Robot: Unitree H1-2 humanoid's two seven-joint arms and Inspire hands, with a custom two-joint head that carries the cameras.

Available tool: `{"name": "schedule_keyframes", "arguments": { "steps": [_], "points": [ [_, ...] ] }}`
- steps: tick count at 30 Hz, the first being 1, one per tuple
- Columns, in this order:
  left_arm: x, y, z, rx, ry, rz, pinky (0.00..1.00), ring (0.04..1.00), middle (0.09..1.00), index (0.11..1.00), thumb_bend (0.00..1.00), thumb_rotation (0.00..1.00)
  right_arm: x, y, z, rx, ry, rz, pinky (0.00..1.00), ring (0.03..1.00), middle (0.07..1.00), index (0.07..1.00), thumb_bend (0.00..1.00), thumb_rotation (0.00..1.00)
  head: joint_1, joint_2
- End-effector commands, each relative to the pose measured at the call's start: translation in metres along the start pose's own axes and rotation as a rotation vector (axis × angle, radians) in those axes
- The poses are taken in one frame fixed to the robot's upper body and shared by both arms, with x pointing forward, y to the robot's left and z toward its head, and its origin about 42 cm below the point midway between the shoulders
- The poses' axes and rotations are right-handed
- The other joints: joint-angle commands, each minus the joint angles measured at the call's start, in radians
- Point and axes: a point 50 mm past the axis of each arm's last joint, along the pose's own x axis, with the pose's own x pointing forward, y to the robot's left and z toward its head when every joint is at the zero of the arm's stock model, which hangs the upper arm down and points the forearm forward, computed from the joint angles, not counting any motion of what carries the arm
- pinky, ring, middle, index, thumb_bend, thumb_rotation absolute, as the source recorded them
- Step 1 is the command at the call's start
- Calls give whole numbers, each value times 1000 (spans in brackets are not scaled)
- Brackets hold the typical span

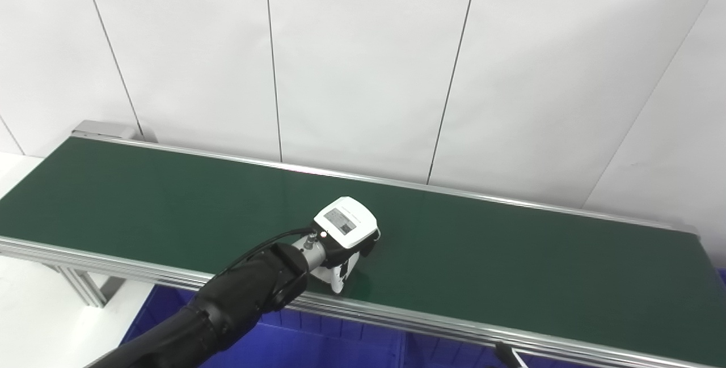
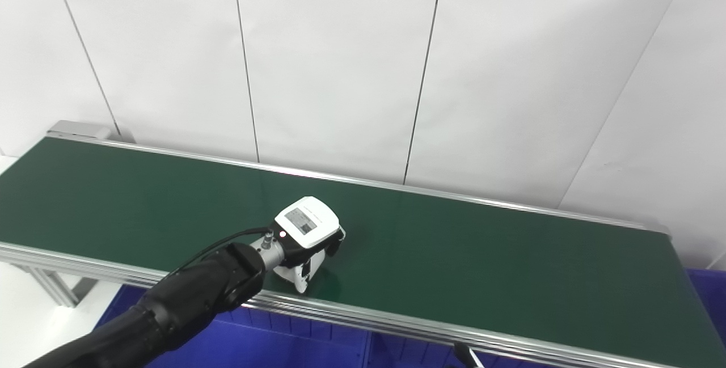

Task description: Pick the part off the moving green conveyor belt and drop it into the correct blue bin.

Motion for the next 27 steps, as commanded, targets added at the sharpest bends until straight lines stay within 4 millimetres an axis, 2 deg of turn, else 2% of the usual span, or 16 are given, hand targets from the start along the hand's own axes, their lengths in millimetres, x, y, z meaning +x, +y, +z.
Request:
{"name": "schedule_keyframes", "arguments": {
  "steps": [1,4,10,12,14,18,19,24,26,27],
  "points": [
    [-1,17,-15,22,7,10,532,474,525,459,519,0,5,0,10,-1,-43,11,757,836,910,906,917,935,0,0],
    [-2,24,-14,35,-14,34,574,515,546,443,516,0,6,0,9,-4,-45,15,754,831,909,906,911,936,3,-3],
    [-5,37,-14,50,-41,76,540,477,520,450,522,0,8,1,7,-10,-43,20,763,835,916,905,913,941,5,-4],
    [-7,44,-15,58,-56,91,448,394,453,498,523,0,8,1,7,-8,-42,21,767,834,916,901,911,936,9,-1],
    [-9,50,-16,71,-64,92,401,353,423,512,521,0,9,1,7,-6,-40,23,773,838,918,903,913,933,16,2],
    [-19,70,-18,77,-90,94,346,308,403,506,521,0,10,-1,7,-11,-34,25,779,841,921,903,925,931,34,13],
    [-22,74,-18,82,-95,93,330,297,445,493,525,0,11,-2,8,-13,-38,25,777,840,920,904,923,930,45,20],
    [-38,89,-14,71,-113,89,389,372,417,507,523,0,13,-13,12,-18,-50,33,767,842,928,911,913,931,100,50],
    [-44,90,-12,65,-118,83,475,451,465,492,525,0,15,-18,14,-22,-53,36,761,841,931,908,907,925,126,66],
    [-47,90,-12,71,-119,74,492,449,466,493,526,0,15,-20,14,-25,-54,36,759,841,931,909,905,924,126,66]
  ]
}}
